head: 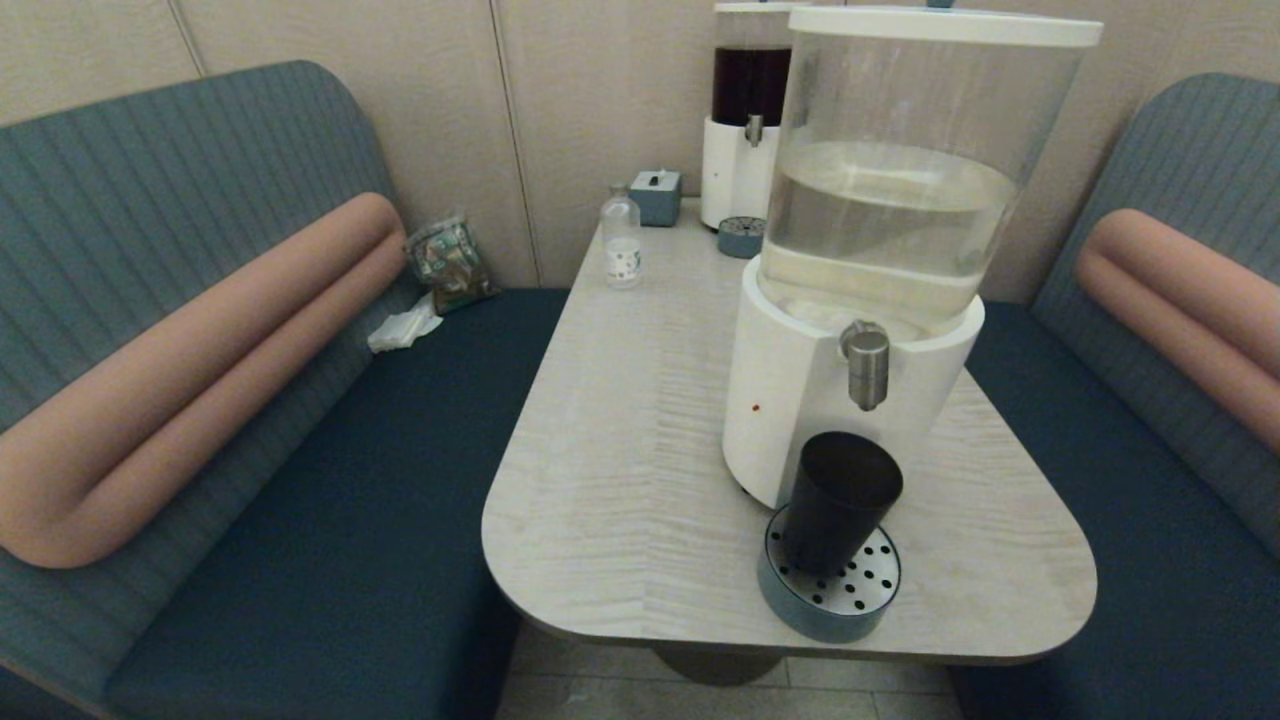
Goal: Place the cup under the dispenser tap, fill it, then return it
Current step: Place the cup next to the water dispenser
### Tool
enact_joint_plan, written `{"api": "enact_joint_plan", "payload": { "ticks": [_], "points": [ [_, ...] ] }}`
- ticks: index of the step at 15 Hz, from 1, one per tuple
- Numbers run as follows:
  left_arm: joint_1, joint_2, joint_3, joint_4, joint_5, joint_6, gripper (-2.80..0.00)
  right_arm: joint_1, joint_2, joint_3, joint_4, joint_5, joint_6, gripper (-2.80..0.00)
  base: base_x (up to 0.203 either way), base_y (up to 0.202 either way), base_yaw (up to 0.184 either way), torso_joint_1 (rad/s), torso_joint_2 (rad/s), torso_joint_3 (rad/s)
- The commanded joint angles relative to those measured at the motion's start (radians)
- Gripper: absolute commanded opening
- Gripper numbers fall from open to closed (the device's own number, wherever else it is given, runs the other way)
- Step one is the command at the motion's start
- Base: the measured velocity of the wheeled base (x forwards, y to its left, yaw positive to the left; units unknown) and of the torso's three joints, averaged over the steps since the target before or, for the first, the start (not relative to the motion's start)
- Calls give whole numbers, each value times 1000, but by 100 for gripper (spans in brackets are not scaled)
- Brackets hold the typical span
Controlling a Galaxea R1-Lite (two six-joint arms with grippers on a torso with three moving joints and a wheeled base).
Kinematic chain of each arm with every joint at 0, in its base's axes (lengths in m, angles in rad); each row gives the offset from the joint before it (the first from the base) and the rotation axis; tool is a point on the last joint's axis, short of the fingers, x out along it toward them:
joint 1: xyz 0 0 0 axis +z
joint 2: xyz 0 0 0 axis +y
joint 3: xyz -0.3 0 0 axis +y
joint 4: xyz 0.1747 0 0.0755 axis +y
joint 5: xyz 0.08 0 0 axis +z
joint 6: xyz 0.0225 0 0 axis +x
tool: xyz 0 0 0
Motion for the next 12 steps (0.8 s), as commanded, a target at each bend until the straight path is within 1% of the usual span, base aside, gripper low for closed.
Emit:
{"api": "enact_joint_plan", "payload": {
  "ticks": [1,2,4,6,7,8,9,12],
  "points": [
    [0,1,0,0,0,-1,-280,-13,-147,87,7,23,-3,-280,0,0,0,0,0,0],
    [0,1,0,0,0,-1,-280,-10,-195,119,14,29,-4,-280,0,0,0,0,0,0],
    [0,1,0,0,0,-1,-280,23,-292,166,53,36,-2,-280,0,0,0,0,0,0],
    [0,1,0,0,0,-1,-280,40,-301,207,88,41,52,-280,0,0,0,0,0,0],
    [0,1,0,0,0,-1,-280,66,-319,225,86,40,68,-280,0,0,0,0,0,0],
    [0,1,0,0,0,-1,-280,116,-358,238,86,36,68,-280,0,0,0,0,0,0],
    [0,1,0,0,0,-2,-280,133,-393,259,81,34,57,-280,0,0,0,0,0,0],
    [0,1,0,0,0,-2,-280,125,-462,360,43,32,45,-280,0,0,0,0,0,0]
  ]
}}
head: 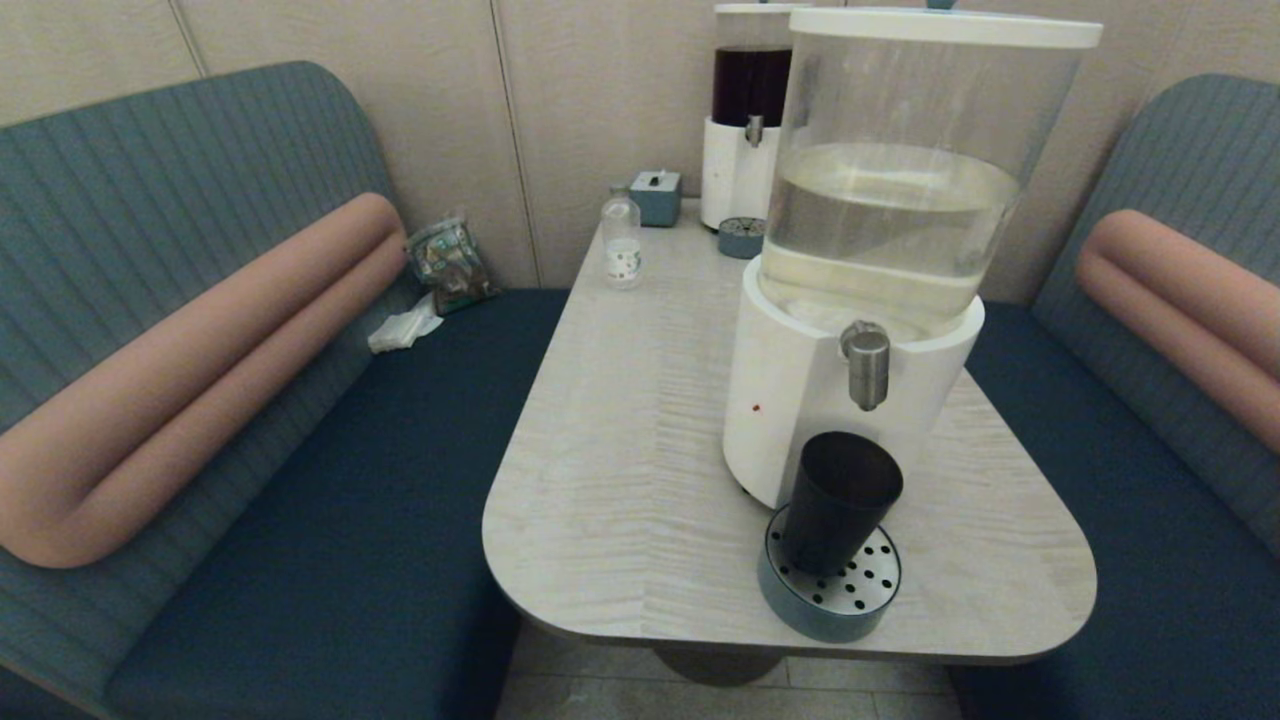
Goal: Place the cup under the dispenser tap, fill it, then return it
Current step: Place the cup next to the water dispenser
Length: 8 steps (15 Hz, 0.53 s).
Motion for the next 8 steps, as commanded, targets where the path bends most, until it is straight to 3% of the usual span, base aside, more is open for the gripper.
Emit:
{"api": "enact_joint_plan", "payload": {
  "ticks": [1,4,8],
  "points": [
    [0,1,0,-1,0,0,-280,2,-86,82,-38,-1,-6,-280,0,0,0,0,0,0],
    [0,1,0,-1,0,0,-280,2,-146,226,-240,-68,-31,-280,0,0,0,0,0,0],
    [0,1,0,-1,0,0,-280,1,-154,402,-418,-94,-72,-280,0,0,0,0,0,0]
  ]
}}
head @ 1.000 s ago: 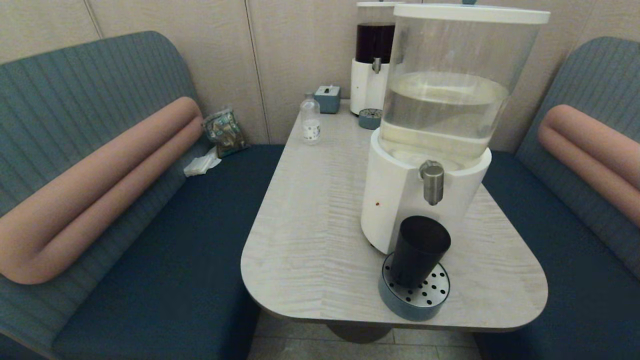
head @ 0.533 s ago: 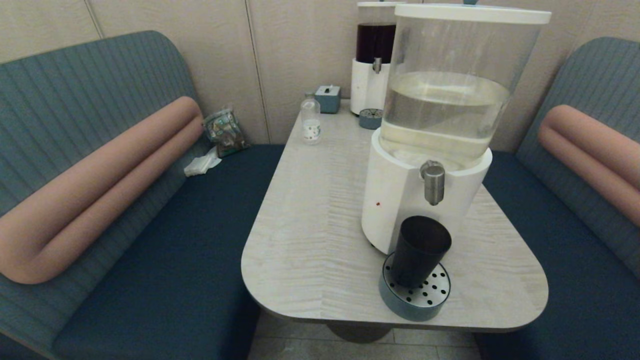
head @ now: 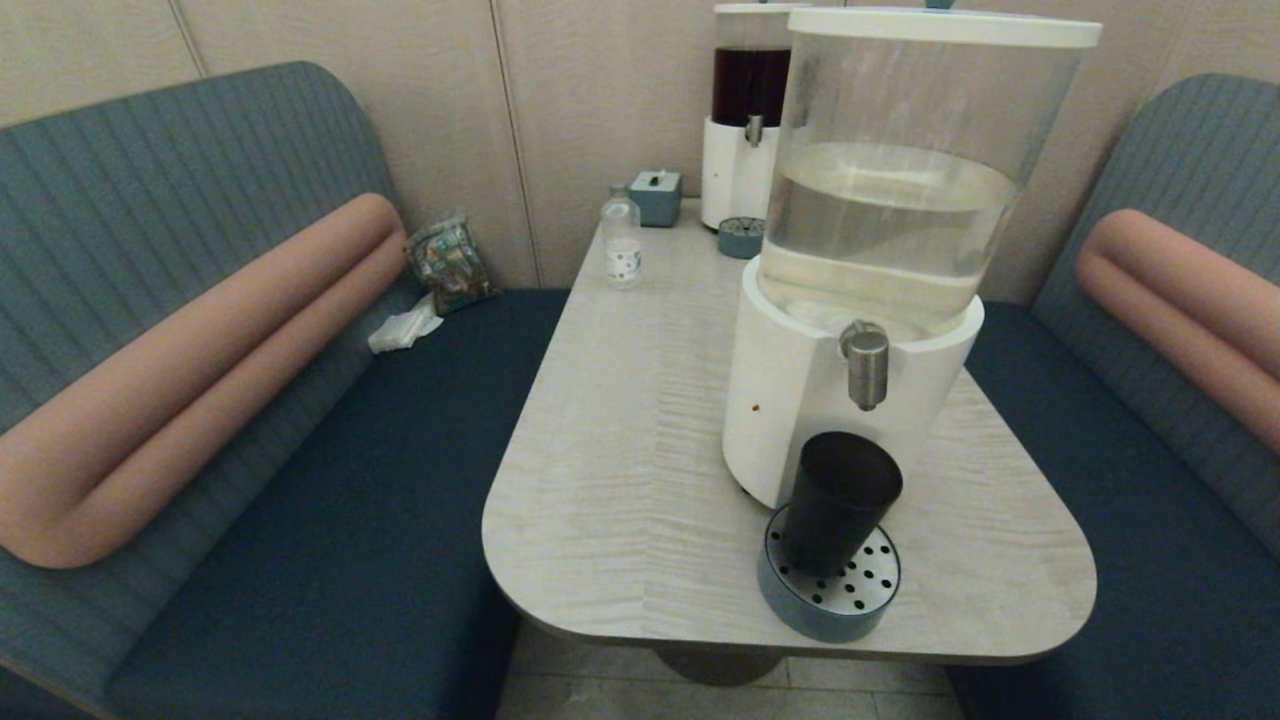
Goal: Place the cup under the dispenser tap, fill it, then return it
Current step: Place the cup next to the water dispenser
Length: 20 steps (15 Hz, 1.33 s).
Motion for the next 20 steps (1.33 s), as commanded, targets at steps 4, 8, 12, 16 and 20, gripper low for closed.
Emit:
{"api": "enact_joint_plan", "payload": {
  "ticks": [4,8,12,16,20],
  "points": [
    [0,1,0,0,1,-1,-280,1,-5,212,-54,9,4,-280,0,0,0,0,0,0],
    [0,1,0,0,1,-1,-280,1,-4,304,-61,23,44,-280,0,0,0,0,0,0],
    [0,1,0,0,1,-1,-280,-1,-5,313,-56,111,43,-280,0,0,0,0,0,0],
    [0,1,1,0,1,-1,-280,-1,-2,332,-51,123,116,-280,0,0,0,0,0,0],
    [0,1,0,0,1,-1,-280,-1,-4,333,-56,123,122,-280,0,0,0,0,0,0]
  ]
}}
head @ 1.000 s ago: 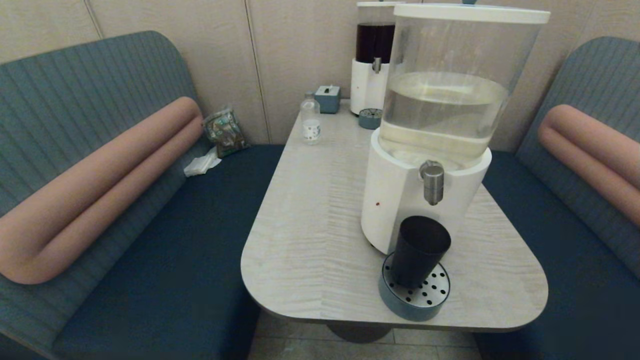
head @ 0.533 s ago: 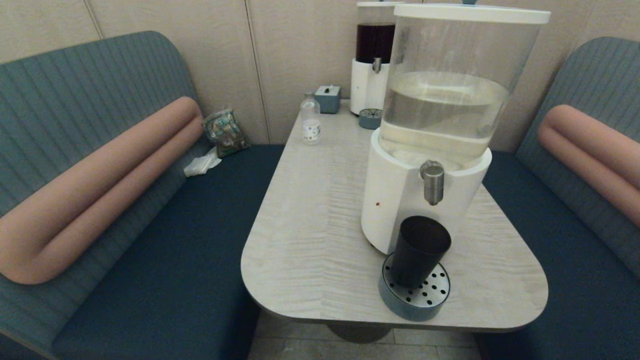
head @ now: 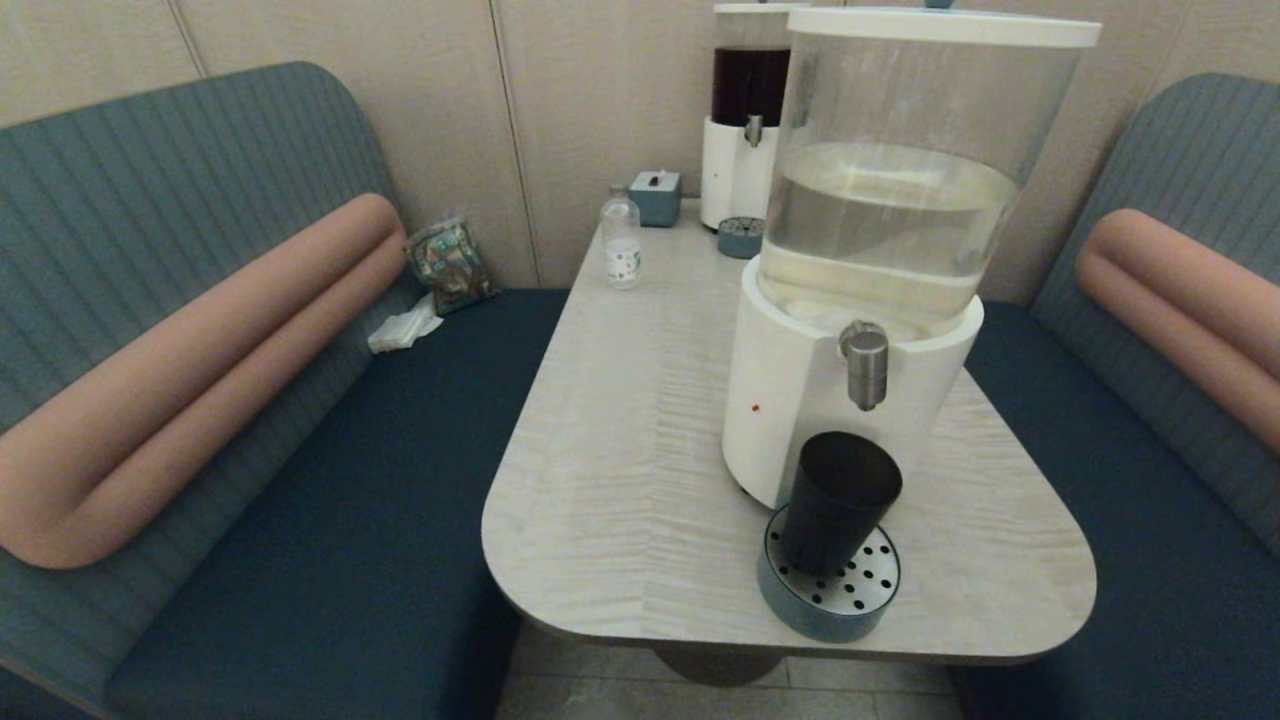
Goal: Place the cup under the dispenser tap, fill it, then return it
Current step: Place the cup next to the water dispenser
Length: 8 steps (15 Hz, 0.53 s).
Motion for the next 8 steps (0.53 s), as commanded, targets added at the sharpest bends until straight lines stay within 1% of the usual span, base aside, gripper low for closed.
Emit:
{"api": "enact_joint_plan", "payload": {
  "ticks": [1,3,6,8],
  "points": [
    [0,1,0,0,1,0,-280,0,1,1,2,0,-2,-280,0,0,0,0,0,0],
    [0,1,0,0,0,4,-280,0,1,1,2,0,-3,-280,0,0,0,0,0,0],
    [0,1,1,10,-3,37,-280,0,0,1,2,0,-3,-280,0,0,0,0,0,0],
    [0,1,-42,14,-10,33,-280,0,1,1,2,0,-3,-280,0,0,0,0,0,0]
  ]
}}
